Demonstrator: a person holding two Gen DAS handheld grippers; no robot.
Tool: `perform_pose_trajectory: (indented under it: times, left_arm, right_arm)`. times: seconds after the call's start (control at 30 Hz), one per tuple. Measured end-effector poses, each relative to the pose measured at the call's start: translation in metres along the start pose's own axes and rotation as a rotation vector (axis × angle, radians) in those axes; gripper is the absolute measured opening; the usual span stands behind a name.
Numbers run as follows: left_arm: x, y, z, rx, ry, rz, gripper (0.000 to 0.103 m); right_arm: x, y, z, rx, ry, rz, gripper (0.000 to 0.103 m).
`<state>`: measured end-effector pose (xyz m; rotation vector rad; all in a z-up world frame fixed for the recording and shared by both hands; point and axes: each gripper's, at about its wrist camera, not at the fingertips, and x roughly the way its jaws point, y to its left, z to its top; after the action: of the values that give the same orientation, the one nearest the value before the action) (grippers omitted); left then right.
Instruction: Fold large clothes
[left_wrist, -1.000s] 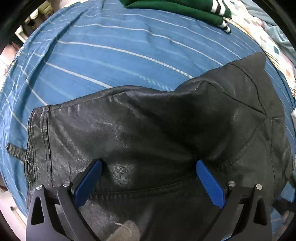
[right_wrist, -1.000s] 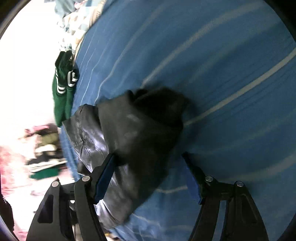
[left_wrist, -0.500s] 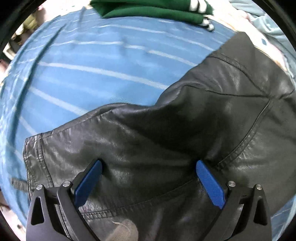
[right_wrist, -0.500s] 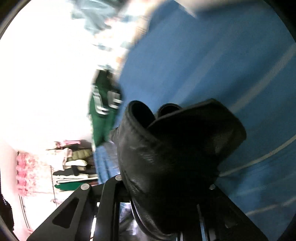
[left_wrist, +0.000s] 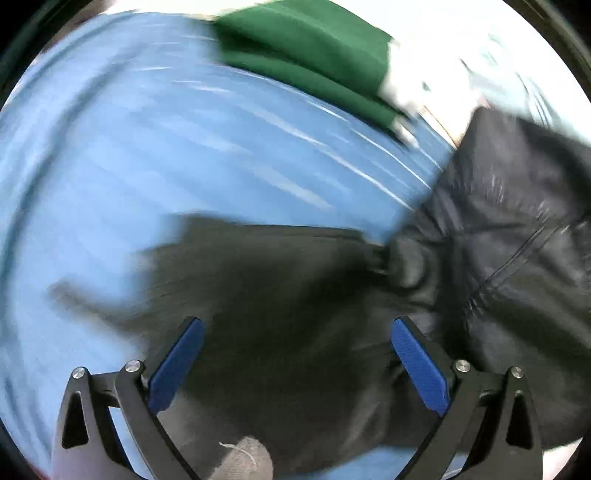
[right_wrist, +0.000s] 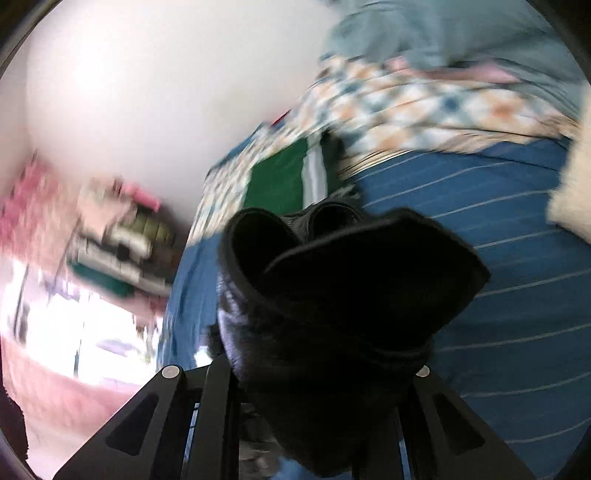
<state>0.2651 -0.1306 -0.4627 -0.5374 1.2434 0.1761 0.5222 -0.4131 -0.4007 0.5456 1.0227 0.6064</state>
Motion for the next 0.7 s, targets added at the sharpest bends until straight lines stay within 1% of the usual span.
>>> perform_pose_trajectory:
  times: [0.07,0.13,0.17,0.23,0.3,0.33,0.37,0.4,0.43,0.47,0.5,0.53,0.57,0.6,0.63,0.7]
  left_arm:
    - [-0.040,0.058,-0.023,-0.103,-0.031,0.073,0.103]
    - [-0.071,0.106,-0.041,-0.168,-0.050,0.158,0.103]
    - [-0.085,0.123,-0.055,-0.190,-0.055,0.204,0.103]
    - [-0.103,0.152,-0.079,-0.215,-0.055,0.270,0.103]
    - [-0.114,0.176,-0.104,-0.249,-0.050,0.328,0.103]
    - [-0.117,0.190,-0.114,-0.271,-0.044,0.342,0.103]
    - [-0.122,0.201,-0.123,-0.304,-0.038,0.354,0.103]
    - [-0.123,0.206,-0.130,-0.325,-0.039,0.356,0.103]
    - [-0.126,0.211,-0.136,-0.343,-0.039,0.358,0.103]
    - [-0.128,0.216,-0.138,-0.356,-0.041,0.360,0.103]
    - [-0.134,0.218,-0.139,-0.370,-0.057,0.357,0.103]
    - [-0.138,0.219,-0.138,-0.378,-0.071,0.352,0.103]
    - [-0.144,0.216,-0.136,-0.384,-0.088,0.346,0.103]
    - [-0.152,0.212,-0.133,-0.393,-0.108,0.335,0.103]
    - [-0.160,0.208,-0.130,-0.401,-0.130,0.317,0.103]
    - [-0.167,0.200,-0.121,-0.404,-0.159,0.294,0.103]
  right_arm:
    - [0.017,0.034,-0.025,-0.082,0.060,0.008,0.018]
    - [0.043,0.066,-0.057,-0.160,0.140,0.026,0.018]
    - [0.060,0.081,-0.076,-0.200,0.185,0.027,0.018]
    - [0.100,0.107,-0.122,-0.280,0.290,0.017,0.018]
    - [0.137,0.120,-0.162,-0.357,0.385,-0.029,0.019]
    - [0.162,0.124,-0.188,-0.406,0.459,-0.073,0.021]
    - [0.179,0.127,-0.203,-0.437,0.509,-0.101,0.022]
    - [0.198,0.128,-0.221,-0.478,0.577,-0.152,0.023]
    - [0.211,0.131,-0.238,-0.530,0.630,-0.189,0.030]
    - [0.212,0.136,-0.245,-0.568,0.651,-0.183,0.046]
    - [0.210,0.142,-0.249,-0.601,0.671,-0.156,0.050]
    - [0.204,0.148,-0.250,-0.627,0.671,-0.147,0.062]
    - [0.195,0.154,-0.249,-0.653,0.677,-0.126,0.081]
    - [0.184,0.158,-0.244,-0.635,0.720,-0.071,0.084]
    - [0.170,0.157,-0.236,-0.594,0.758,-0.032,0.084]
    - [0.149,0.150,-0.208,-0.505,0.769,-0.012,0.084]
